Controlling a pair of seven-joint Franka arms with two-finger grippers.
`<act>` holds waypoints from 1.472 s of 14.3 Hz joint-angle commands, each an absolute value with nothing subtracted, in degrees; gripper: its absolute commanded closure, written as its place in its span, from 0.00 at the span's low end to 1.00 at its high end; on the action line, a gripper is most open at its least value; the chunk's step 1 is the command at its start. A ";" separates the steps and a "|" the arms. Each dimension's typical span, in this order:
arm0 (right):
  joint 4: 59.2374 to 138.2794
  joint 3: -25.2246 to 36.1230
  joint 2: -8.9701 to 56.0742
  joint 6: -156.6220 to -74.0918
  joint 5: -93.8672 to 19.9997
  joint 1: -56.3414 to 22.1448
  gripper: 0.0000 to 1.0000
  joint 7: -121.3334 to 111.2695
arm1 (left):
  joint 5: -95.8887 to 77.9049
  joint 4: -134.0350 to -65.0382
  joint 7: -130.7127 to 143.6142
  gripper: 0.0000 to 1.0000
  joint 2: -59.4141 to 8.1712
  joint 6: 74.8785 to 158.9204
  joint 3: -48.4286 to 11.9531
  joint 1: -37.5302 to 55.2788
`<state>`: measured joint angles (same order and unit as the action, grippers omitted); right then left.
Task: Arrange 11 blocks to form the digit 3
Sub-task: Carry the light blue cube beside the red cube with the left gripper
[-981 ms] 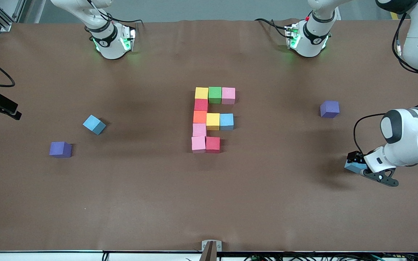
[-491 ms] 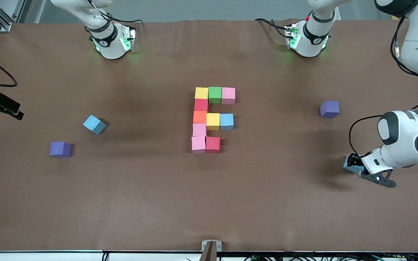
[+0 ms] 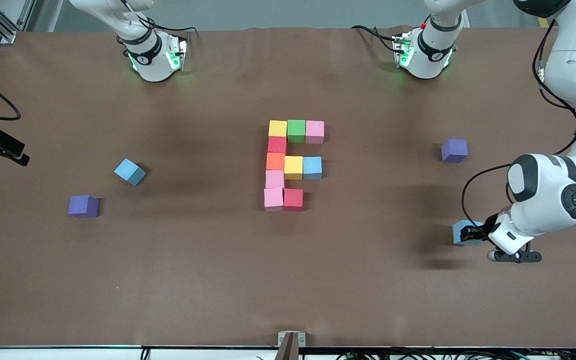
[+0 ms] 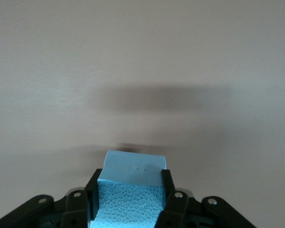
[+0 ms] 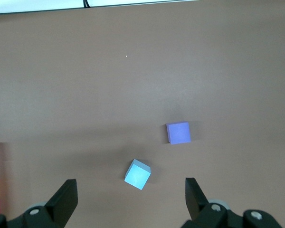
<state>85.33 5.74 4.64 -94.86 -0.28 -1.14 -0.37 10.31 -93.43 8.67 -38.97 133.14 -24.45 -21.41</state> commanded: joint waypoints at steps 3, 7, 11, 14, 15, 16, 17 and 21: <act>87.27 5.62 2.90 -95.54 -0.09 -0.53 0.00 -0.53 | 8.96 -91.50 34.21 0.90 -38.41 131.13 -25.75 -15.75; 87.28 5.62 2.90 -95.36 -0.09 -0.53 0.00 -0.53 | 8.18 -90.44 56.19 0.90 -38.85 131.04 -25.75 -10.03; 87.28 5.62 2.99 -95.45 -0.09 -0.53 0.00 -0.53 | 7.73 -88.95 82.74 0.89 -39.99 131.13 -25.23 -1.95; 87.28 5.62 2.99 -95.45 -0.09 -0.53 0.00 -0.53 | 7.47 -87.89 95.41 0.89 -41.56 131.13 -25.22 0.52; 87.36 5.62 2.90 -95.28 -0.09 -0.53 0.00 -0.53 | 7.73 -87.63 101.54 0.89 -41.75 131.22 -25.22 2.96; 87.36 5.62 2.99 -95.36 -0.09 -0.53 0.00 -0.53 | 8.17 -86.76 107.26 0.89 -41.92 131.22 -24.79 4.99; 87.36 5.62 2.99 -95.54 -0.09 -0.53 0.00 -0.53 | 8.17 -86.31 113.14 0.89 -41.84 131.22 -23.13 7.45; 87.45 5.62 2.90 -95.54 0.00 -0.79 0.00 -0.53 | 8.70 -85.34 128.12 0.89 -41.92 131.22 -14.78 18.78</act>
<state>85.37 5.95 4.64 -94.86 -0.28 -0.97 -0.37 8.50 -87.21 123.25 -41.25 132.37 -18.14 14.48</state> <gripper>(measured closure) 0.000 0.493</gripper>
